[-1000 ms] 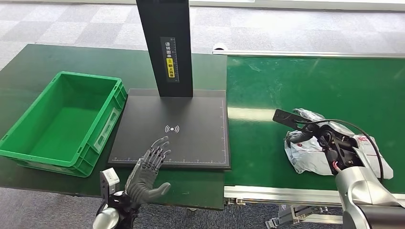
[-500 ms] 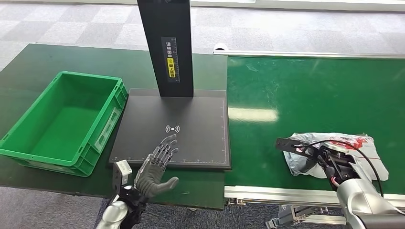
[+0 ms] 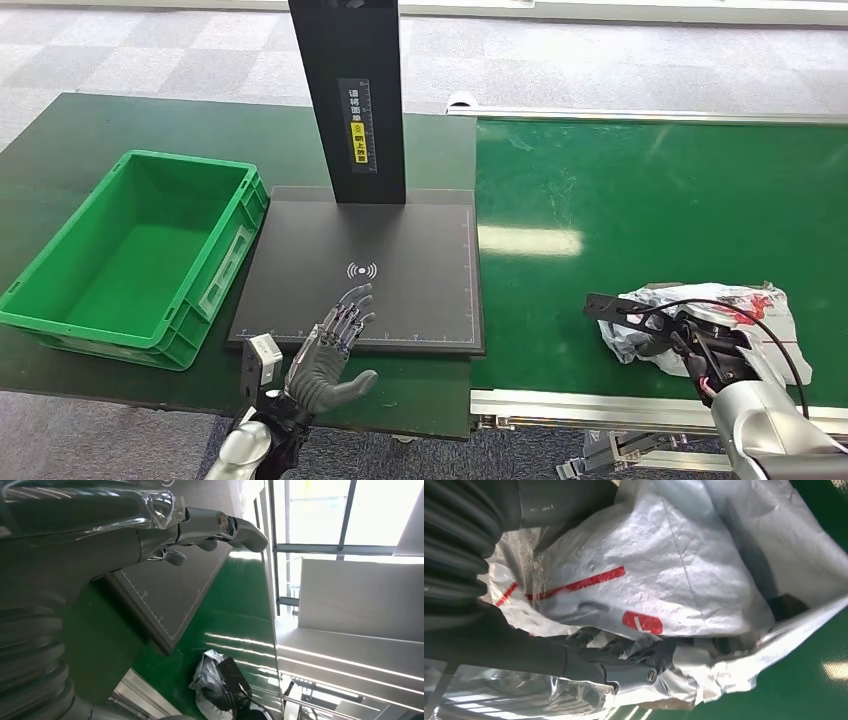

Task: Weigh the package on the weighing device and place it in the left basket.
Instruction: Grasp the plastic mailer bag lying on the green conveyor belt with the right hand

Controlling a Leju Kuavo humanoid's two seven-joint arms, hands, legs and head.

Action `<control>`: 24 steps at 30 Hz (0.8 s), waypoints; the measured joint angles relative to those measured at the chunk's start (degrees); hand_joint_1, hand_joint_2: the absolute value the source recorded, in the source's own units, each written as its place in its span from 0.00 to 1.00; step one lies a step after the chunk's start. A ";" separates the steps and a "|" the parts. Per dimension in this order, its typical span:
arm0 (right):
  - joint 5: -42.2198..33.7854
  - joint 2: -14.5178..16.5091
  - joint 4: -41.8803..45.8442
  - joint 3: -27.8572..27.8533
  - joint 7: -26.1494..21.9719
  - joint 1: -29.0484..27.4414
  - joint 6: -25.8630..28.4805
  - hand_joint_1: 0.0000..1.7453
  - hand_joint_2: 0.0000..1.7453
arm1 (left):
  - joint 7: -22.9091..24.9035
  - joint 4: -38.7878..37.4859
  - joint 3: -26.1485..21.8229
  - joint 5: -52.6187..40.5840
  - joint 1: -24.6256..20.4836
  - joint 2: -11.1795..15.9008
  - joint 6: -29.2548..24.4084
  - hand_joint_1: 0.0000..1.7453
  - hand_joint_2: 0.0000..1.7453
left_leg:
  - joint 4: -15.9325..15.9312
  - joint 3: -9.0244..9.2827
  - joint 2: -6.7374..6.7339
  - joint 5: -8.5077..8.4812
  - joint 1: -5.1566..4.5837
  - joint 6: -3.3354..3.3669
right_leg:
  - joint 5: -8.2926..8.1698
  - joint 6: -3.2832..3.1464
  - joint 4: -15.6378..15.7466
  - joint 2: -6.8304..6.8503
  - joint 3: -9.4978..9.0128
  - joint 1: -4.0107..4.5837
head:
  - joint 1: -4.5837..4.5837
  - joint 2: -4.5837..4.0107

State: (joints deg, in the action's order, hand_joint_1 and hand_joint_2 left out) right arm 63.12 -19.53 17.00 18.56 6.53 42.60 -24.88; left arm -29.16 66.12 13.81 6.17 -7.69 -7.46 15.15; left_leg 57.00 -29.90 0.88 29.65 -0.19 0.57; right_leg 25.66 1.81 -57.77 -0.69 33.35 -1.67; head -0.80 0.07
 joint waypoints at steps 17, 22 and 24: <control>-3.48 1.86 0.28 0.02 -13.45 0.37 1.93 1.00 1.00 | 0.02 2.05 0.00 2.07 0.82 2.03 0.13 0.00 1.00 | -0.02 0.00 -0.16 -0.01 0.03 -0.01 | -0.01 -0.01 -0.03 -0.12 0.00 0.02 | -0.01 0.00; -3.29 2.40 0.51 0.34 -16.56 0.28 5.43 1.00 1.00 | 0.02 2.51 -0.02 2.08 1.21 2.35 0.08 0.00 1.00 | -0.02 -0.06 -0.17 0.00 0.03 0.00 | -0.01 0.00 -0.03 -0.12 0.03 0.01 | 0.01 0.00; -3.32 2.86 1.09 0.82 -18.96 0.19 9.94 1.00 1.00 | 0.00 3.32 -0.11 2.09 1.91 2.45 0.03 0.00 1.00 | -0.02 -0.08 -0.18 0.00 0.03 0.00 | -0.01 0.00 -0.03 -0.13 0.06 0.01 | 0.00 0.00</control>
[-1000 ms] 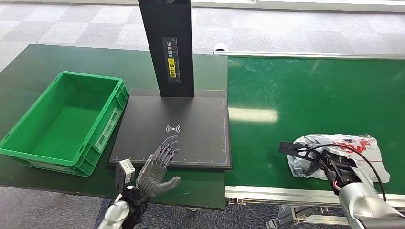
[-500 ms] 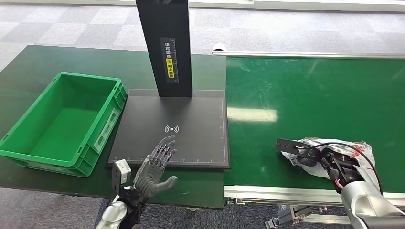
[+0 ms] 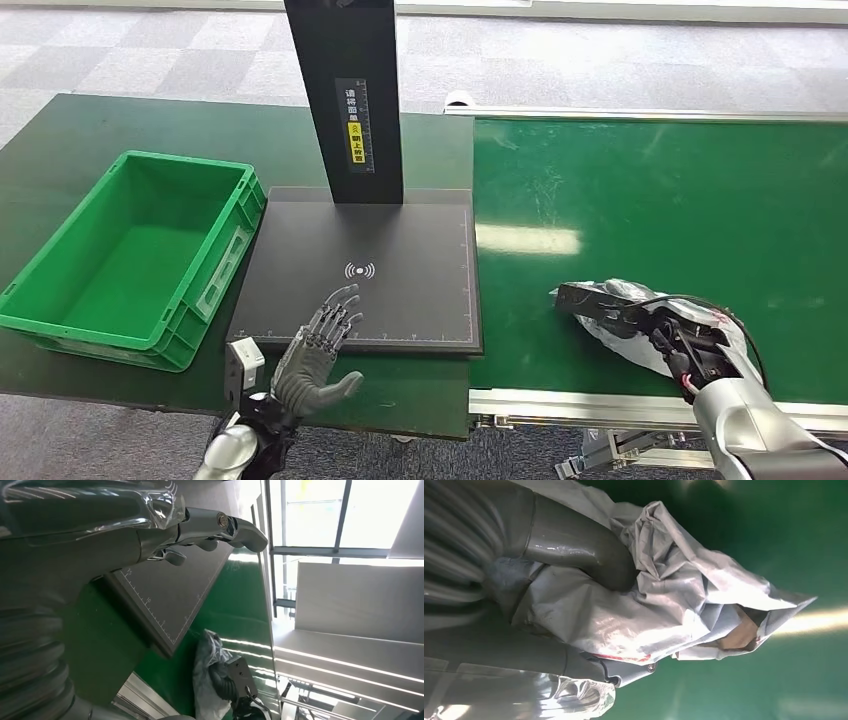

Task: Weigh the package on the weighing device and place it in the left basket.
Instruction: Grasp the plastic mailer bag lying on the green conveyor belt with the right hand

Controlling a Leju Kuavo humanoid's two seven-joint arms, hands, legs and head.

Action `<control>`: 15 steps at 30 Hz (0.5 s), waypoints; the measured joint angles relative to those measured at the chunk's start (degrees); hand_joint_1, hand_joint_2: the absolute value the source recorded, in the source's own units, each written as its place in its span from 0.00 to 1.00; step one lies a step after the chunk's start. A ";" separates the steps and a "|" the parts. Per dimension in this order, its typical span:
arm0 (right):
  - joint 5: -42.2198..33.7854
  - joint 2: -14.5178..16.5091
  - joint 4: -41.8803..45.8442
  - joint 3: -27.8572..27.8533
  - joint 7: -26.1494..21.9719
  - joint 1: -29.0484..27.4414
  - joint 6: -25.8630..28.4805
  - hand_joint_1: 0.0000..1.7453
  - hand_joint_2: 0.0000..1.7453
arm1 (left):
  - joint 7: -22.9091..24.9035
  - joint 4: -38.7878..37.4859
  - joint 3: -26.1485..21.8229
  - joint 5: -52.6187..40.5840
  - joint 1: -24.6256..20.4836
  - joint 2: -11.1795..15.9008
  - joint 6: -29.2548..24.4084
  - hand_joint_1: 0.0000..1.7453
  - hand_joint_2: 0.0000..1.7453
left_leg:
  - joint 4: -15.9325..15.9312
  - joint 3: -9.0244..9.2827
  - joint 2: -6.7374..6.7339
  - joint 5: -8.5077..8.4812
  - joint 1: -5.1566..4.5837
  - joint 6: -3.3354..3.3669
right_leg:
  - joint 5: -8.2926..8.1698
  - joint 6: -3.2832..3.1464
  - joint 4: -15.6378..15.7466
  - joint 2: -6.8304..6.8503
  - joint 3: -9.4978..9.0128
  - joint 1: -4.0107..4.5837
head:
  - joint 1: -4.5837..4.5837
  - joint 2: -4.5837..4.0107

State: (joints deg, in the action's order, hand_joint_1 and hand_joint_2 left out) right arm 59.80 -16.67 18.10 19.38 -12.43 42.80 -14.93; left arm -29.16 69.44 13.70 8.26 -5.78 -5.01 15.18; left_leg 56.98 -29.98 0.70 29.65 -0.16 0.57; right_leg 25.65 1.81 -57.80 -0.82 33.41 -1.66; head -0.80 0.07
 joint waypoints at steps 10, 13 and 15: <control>-1.64 2.99 13.16 1.57 -8.89 -2.39 30.55 1.00 0.00 | -1.19 4.30 -2.23 -1.02 3.97 0.11 1.55 0.00 1.00 | 0.00 -0.05 0.09 -0.01 0.03 -0.01 | 0.01 -0.01 -0.01 0.06 0.11 0.03 | 0.00 0.00; -1.44 2.83 22.03 1.71 -9.39 -6.31 35.41 1.00 0.00 | -1.35 4.26 -2.40 -1.39 3.65 0.10 2.08 0.00 1.00 | 0.00 -0.08 0.08 -0.01 0.02 -0.01 | 0.01 -0.01 -0.01 0.07 0.12 0.02 | 0.01 0.00; -0.05 2.70 27.94 1.83 -9.21 -9.00 38.41 1.00 0.00 | -1.45 4.22 -2.48 -1.53 3.37 0.11 2.11 0.00 1.00 | 0.00 -0.10 0.05 0.00 0.01 0.00 | 0.01 -0.01 0.00 0.07 0.13 0.02 | 0.01 0.00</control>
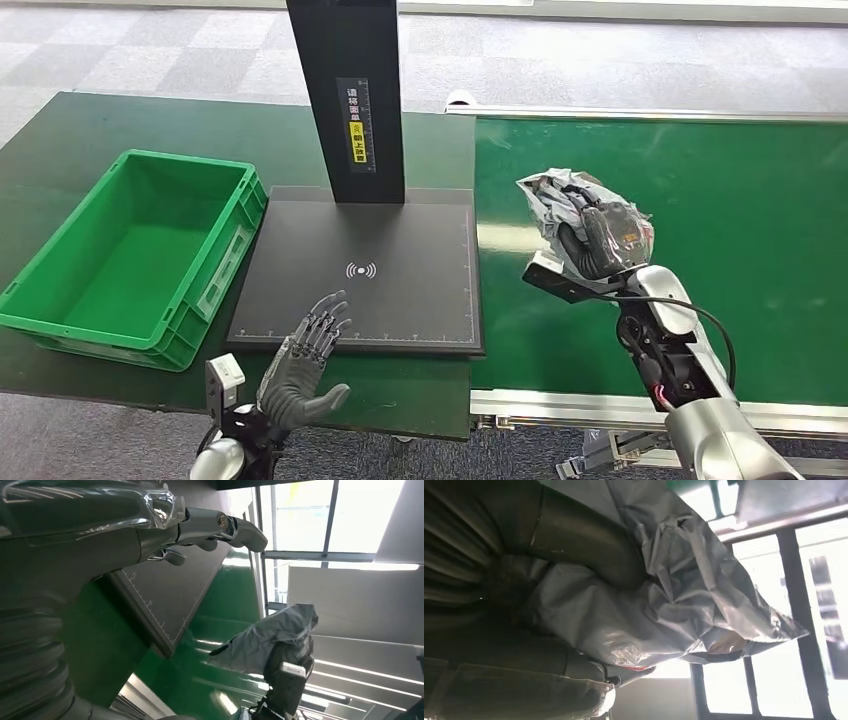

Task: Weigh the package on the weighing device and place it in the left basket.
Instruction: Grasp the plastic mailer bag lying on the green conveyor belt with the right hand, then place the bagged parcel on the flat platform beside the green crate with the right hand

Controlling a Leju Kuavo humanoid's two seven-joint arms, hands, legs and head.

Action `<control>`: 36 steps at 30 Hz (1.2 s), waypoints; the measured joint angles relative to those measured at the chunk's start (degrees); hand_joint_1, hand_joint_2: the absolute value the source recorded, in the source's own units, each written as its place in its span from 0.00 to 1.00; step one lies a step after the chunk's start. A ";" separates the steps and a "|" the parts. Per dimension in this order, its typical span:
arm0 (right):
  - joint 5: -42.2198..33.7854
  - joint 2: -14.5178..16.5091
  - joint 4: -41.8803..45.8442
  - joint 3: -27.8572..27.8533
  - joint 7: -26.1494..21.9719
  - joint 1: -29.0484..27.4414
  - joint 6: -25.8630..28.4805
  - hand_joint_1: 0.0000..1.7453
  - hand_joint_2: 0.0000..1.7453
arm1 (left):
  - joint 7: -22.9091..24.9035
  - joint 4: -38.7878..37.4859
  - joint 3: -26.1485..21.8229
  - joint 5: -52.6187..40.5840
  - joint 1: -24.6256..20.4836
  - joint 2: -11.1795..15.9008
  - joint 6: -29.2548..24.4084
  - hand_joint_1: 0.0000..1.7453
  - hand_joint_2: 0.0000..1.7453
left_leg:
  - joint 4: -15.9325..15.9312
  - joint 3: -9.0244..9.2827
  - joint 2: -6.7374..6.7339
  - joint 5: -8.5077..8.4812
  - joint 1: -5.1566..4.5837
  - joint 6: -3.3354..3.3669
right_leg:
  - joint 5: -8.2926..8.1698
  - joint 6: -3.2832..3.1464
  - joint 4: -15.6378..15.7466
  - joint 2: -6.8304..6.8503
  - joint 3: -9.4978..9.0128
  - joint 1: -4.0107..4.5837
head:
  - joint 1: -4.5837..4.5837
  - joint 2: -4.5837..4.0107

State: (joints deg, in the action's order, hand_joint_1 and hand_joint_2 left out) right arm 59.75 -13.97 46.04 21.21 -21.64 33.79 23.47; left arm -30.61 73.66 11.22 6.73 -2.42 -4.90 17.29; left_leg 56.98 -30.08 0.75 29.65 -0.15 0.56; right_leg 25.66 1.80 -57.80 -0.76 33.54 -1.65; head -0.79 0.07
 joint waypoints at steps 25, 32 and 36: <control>7.12 -1.66 10.75 22.95 -1.00 -2.80 -22.74 1.00 0.00 | 0.09 -4.98 0.54 -0.40 -5.63 -0.46 1.84 0.00 1.00 | 0.00 -0.02 -0.03 -0.01 0.00 0.00 | 0.00 0.00 0.00 -0.04 0.04 0.00 | 0.01 0.00; 6.19 -0.64 3.91 30.61 -1.91 0.98 -25.90 1.00 0.00 | 0.38 -6.45 0.66 -0.36 -6.89 -0.72 1.80 0.00 1.00 | 0.00 0.07 -0.12 -0.01 0.00 -0.01 | -0.01 0.00 0.00 -0.08 0.01 0.00 | -0.01 0.00; 5.89 -0.34 2.32 32.19 -2.17 2.31 -25.90 1.00 0.00 | 0.38 -6.91 0.68 -0.31 -6.99 -0.73 1.72 0.00 1.00 | 0.00 0.11 -0.14 -0.01 0.00 -0.01 | -0.01 0.00 0.00 -0.10 -0.02 0.00 | 0.00 0.00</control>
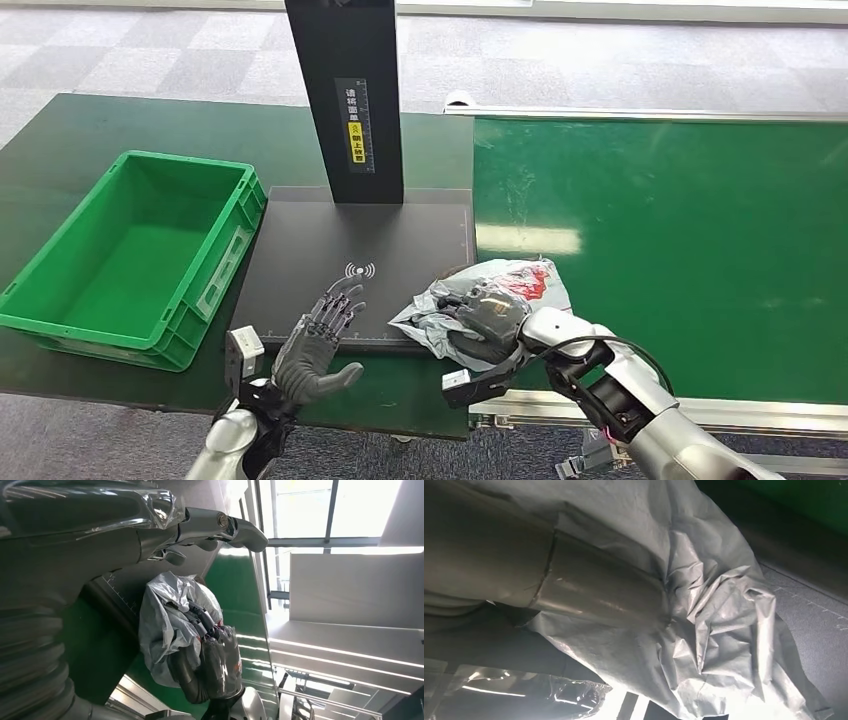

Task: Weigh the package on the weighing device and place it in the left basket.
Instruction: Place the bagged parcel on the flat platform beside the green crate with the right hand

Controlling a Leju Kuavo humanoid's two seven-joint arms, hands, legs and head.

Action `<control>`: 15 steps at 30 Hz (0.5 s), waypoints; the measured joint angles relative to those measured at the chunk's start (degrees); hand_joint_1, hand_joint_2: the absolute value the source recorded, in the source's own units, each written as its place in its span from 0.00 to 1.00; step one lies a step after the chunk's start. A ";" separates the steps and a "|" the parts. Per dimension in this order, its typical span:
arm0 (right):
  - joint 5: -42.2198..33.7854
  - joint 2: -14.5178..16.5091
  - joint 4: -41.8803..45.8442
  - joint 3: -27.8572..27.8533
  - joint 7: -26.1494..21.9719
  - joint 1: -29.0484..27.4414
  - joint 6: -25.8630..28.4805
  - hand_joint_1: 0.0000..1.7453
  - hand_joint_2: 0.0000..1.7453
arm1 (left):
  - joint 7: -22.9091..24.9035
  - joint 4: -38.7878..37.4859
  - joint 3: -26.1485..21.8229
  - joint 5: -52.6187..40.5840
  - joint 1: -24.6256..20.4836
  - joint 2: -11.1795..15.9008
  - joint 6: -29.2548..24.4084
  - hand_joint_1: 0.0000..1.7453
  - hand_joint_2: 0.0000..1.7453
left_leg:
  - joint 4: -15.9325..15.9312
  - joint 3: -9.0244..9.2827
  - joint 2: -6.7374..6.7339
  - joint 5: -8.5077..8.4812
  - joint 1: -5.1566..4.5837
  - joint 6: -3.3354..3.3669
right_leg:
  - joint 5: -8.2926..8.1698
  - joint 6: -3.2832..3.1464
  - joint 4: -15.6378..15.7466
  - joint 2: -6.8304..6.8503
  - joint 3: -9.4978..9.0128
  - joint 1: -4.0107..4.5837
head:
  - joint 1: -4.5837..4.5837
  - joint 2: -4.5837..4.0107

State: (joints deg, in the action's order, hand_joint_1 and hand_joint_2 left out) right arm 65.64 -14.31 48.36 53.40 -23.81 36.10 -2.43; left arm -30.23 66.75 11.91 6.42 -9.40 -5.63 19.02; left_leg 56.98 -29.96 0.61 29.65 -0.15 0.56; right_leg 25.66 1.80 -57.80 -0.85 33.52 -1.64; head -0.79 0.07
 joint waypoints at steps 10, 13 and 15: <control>-0.05 0.47 -1.49 1.23 -0.03 0.94 0.98 1.00 0.00 | 0.00 -0.22 0.01 0.06 -0.03 -0.12 -0.04 0.00 1.00 | 0.00 0.22 0.00 0.00 0.00 0.00 | -0.01 0.00 0.00 -0.02 -0.23 0.00 | 0.00 0.00; 0.46 0.95 -1.99 2.25 1.51 0.92 7.22 1.00 0.00 | -0.02 -0.21 0.00 0.17 0.09 -0.11 -0.35 0.00 1.00 | -0.01 0.21 0.01 0.00 0.01 0.00 | -0.01 0.00 0.00 -0.02 -0.25 0.00 | 0.01 0.00; 1.35 1.54 -2.31 2.66 4.06 0.78 13.60 1.00 0.00 | -0.09 -0.18 -0.02 0.22 0.33 -0.09 -0.61 0.00 1.00 | -0.01 0.19 0.01 0.00 0.01 0.00 | -0.01 0.00 -0.01 -0.02 -0.24 0.00 | 0.00 0.00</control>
State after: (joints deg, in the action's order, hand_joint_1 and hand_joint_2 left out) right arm 66.99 -12.77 46.05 56.06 -19.75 36.88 11.17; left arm -30.32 66.58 11.89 6.64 -9.07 -5.72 18.40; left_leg 56.97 -29.77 0.63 29.64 -0.14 0.56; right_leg 25.65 1.79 -57.81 -0.88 33.28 -1.64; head -0.79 0.07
